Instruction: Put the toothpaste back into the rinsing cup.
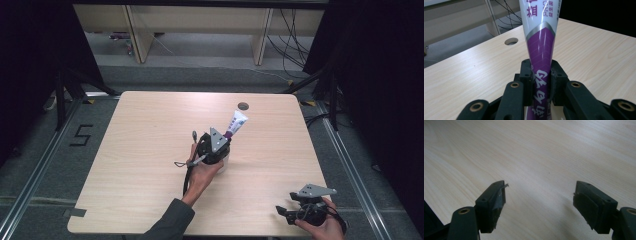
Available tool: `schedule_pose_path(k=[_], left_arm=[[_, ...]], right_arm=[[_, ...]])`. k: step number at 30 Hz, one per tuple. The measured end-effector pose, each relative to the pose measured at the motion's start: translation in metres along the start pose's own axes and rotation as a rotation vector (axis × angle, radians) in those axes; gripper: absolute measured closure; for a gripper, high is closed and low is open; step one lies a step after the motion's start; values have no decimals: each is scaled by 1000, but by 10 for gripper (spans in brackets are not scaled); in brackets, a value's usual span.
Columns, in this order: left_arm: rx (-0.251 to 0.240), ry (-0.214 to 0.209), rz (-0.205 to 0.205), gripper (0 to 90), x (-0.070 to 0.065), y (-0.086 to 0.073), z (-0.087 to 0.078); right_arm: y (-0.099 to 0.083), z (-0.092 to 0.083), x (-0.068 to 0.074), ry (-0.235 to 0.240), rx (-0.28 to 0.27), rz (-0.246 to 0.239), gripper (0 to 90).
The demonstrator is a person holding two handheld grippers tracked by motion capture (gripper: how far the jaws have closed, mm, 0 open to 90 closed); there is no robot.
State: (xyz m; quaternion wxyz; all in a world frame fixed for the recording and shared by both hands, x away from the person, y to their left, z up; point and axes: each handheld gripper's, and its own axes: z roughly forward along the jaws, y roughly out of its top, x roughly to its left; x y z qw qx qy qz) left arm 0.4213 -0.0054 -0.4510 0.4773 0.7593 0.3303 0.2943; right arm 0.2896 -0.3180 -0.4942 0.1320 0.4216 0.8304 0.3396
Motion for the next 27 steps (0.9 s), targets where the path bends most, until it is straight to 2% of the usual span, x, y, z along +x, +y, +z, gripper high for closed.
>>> schedule_pose_path(k=[3, 6, 9, 12, 13, 15, 17, 18, 19, 21, 22, 27], left_arm=[[8, 0, -2, 757, 1, -3, 0], [23, 1, 1, 756, 2, -7, 0], [38, 3, 11, 756, 4, -11, -1], [49, 4, 13, 752, 5, -16, -1], [48, 5, 11, 750, 6, -17, -1], [42, 7, 3, 747, 6, -19, -2], [45, 2, 11, 744, 8, -19, -4], [45, 2, 11, 737, 8, -19, -4], [35, 2, 8, 717, 7, -19, -6], [31, 0, 6, 709, 7, -18, -7], [35, -3, 15, 682, 6, -16, -8], [41, -10, 10, 616, 5, -14, -10]], right_arm=[[0, 0, 0, 3, 10, 0, 266], [1, -1, 2, 9, 21, 26, 266], [0, 0, 0, 7, 7, -1, 266], [0, 0, 0, 17, 10, 14, 266], [0, 0, -1, 10, 7, -3, 266], [0, 0, 1, 5, 13, 7, 266], [0, 0, 1, 7, 16, 9, 266], [0, 0, 1, 7, 16, 9, 266], [0, 0, 3, 21, 20, 38, 266], [0, 0, 3, 19, 23, 30, 266], [0, 1, 2, 9, 15, 6, 266], [0, 0, 4, 12, 21, 29, 266]])
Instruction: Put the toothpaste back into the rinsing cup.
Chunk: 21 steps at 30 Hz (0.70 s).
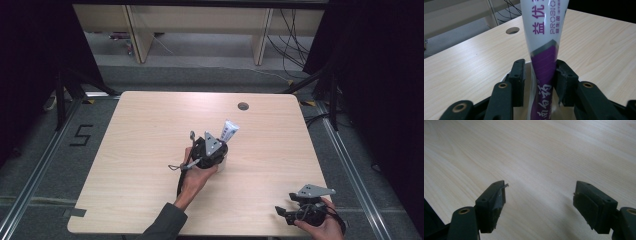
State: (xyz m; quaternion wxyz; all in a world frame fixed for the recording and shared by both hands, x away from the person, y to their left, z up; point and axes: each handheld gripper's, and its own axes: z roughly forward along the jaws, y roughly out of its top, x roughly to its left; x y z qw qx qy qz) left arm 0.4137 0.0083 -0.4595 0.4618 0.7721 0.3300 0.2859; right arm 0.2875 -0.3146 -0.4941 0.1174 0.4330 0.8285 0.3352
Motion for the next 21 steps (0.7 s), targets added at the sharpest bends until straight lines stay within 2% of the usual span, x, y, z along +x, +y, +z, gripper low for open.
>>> schedule_pose_path(k=[7, 9, 11, 13, 14, 16, 20, 21], left_arm=[[11, -2, -9, 506, -1, 1, -1], [15, 4, -2, 494, -1, 1, -2], [20, 8, 2, 473, -1, 1, -4], [26, 10, -8, 462, -2, 1, -6], [19, 10, 10, 458, -1, 1, -7], [21, 8, 9, 456, -2, 2, -8], [16, 2, 6, 445, -1, 3, -14], [9, 0, -6, 438, -3, 4, -18]], right_arm=[[0, 0, 0, 1, 1, -1, 266], [0, 0, 0, 1, 0, -1, 266], [0, 0, -2, 0, -6, -23, 266], [0, 0, -2, -2, -6, -23, 266], [0, 0, -2, -1, -5, -24, 266], [0, 0, -1, 0, -1, -7, 266], [0, 0, 0, 0, 0, -2, 266], [0, 0, -1, -1, -1, -7, 266]])
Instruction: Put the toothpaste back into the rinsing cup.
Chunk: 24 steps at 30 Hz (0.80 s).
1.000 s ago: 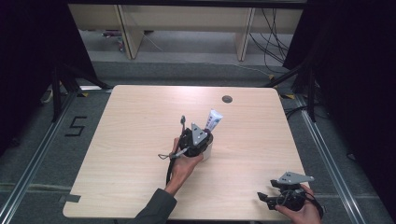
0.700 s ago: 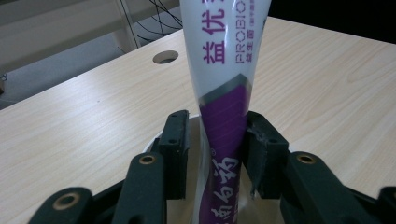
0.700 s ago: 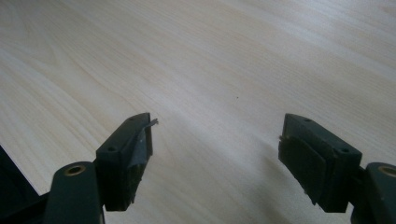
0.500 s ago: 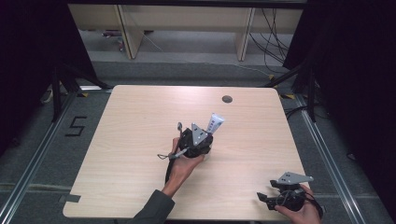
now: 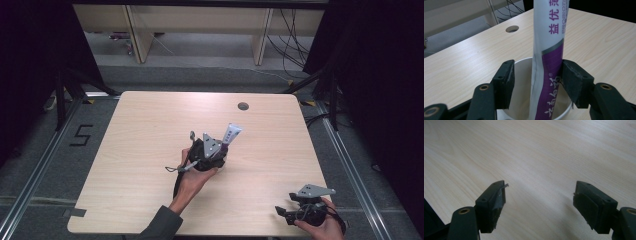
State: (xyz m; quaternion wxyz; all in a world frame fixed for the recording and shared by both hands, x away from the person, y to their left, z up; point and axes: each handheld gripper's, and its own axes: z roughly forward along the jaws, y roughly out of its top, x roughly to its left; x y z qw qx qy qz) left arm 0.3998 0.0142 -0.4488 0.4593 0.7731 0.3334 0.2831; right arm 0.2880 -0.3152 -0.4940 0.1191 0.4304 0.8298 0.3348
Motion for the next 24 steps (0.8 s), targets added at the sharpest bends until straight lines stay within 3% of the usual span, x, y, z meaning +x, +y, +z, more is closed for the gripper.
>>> schedule_pose_path(k=[6, 7, 11, 12, 13, 19, 24], left_arm=[[-5, -9, 12, 411, -4, 2, -9], [5, -18, -8, 410, -5, 2, -13], [-1, -44, 1, 403, -5, 1, -17], [0, -59, -21, 401, -6, -1, -20], [-2, -62, -19, 400, -6, -1, -21], [-3, -90, -30, 394, -7, -2, -28], [-6, -98, -34, 379, -6, -4, -35]], right_arm=[[0, 2, -1, -4, -13, -22, 266], [0, 1, 0, -1, -8, -9, 266], [0, 0, 1, 2, 4, 13, 266], [0, 1, 0, -3, -6, -5, 266], [0, 1, -1, 0, -14, -15, 266], [1, 0, 0, 3, 2, 4, 266], [1, 2, -3, -1, -28, -49, 266]])
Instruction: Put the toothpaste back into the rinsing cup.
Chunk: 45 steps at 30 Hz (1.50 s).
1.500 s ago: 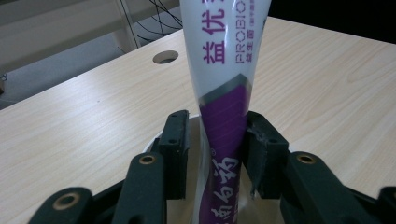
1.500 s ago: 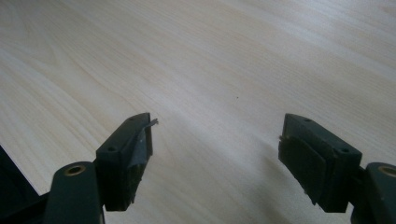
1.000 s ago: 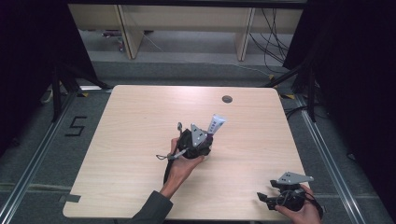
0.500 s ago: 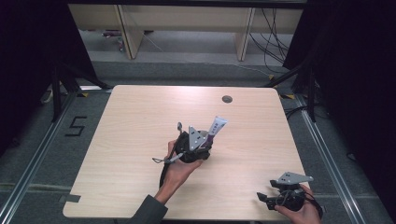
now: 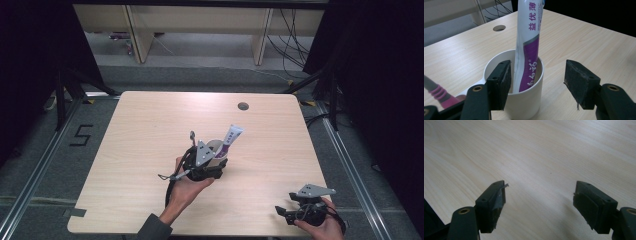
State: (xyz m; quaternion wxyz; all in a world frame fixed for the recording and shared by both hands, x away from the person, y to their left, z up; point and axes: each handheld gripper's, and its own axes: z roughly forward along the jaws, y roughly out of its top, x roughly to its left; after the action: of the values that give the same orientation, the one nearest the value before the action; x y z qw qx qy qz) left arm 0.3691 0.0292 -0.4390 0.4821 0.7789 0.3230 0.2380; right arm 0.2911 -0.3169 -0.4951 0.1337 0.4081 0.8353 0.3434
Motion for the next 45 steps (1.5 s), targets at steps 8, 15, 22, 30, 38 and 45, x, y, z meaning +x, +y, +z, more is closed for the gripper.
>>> schedule_pose_path(k=[8, 15, 22, 30, 38, 45], left_arm=[[14, -35, -48, 323, -1, -7, -7], [20, -52, -68, 284, -3, -11, -13], [34, -67, -85, 265, -5, -18, -18], [26, -91, -72, 263, -7, -21, -24], [28, -110, -71, 253, -10, -25, -31], [26, -116, -80, 227, -8, -32, -38]], right_arm=[[0, -1, 1, 5, 14, 13, 266], [0, 0, 1, 7, 7, 16, 266], [0, 1, 0, 7, -2, 1, 265], [0, -2, 4, -3, 22, 58, 265], [0, -1, 3, -4, 16, 36, 265], [0, 0, 3, 14, 8, 49, 262]])
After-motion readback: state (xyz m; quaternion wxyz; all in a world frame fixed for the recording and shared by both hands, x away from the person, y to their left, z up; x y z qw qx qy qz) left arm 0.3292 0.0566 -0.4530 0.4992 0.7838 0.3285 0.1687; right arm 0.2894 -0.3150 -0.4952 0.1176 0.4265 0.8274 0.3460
